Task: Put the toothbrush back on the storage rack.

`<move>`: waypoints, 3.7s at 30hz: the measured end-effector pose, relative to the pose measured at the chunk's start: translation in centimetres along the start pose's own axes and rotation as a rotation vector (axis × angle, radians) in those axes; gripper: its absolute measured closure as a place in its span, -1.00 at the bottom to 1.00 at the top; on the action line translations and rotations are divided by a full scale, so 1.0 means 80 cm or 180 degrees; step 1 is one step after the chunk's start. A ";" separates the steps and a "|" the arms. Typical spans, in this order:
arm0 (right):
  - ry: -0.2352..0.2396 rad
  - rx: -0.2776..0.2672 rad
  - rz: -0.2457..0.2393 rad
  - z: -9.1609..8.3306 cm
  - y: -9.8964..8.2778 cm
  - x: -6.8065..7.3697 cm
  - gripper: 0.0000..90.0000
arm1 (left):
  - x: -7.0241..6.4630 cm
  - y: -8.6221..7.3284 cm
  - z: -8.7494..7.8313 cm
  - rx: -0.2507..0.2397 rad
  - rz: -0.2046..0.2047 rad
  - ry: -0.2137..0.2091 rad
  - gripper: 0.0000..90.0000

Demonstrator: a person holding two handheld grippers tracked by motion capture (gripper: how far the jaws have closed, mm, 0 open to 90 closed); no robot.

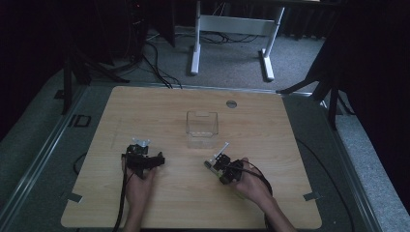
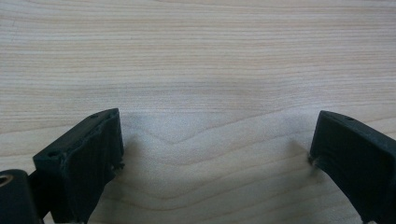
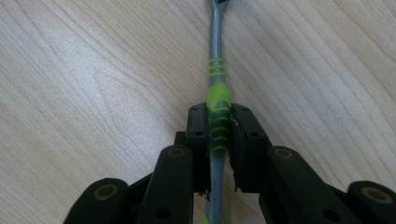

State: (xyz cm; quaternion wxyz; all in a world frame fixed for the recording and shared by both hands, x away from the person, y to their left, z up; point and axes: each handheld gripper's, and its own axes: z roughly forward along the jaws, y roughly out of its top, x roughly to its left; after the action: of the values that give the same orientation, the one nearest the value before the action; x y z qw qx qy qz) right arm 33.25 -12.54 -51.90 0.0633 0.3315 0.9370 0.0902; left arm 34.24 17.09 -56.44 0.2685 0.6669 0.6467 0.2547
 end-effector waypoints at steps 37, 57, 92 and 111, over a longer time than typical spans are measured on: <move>-0.0045 -0.0425 0.0144 -0.040 0.000 -0.013 0.76 | 0.000 0.000 0.000 0.0001 0.0002 0.0000 -0.93; -0.0067 -0.0689 0.0243 -0.057 0.001 -0.021 0.76 | 0.000 0.000 0.000 0.0000 0.0002 0.0000 -0.93; -0.0076 -0.1050 0.0375 -0.085 0.008 -0.031 0.76 | 0.000 0.000 0.000 0.0002 -0.0001 -0.0001 -0.93; -0.0042 -0.1264 0.0488 -0.093 0.011 -0.037 0.76 | 0.000 0.000 0.000 0.0005 0.0005 -0.0001 -0.93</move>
State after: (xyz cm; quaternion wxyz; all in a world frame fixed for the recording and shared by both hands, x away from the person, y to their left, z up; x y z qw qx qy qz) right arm 34.72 -14.69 -44.26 0.1264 0.3833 0.8725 0.2754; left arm 34.23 17.10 -56.43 0.2679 0.6677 0.6464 0.2542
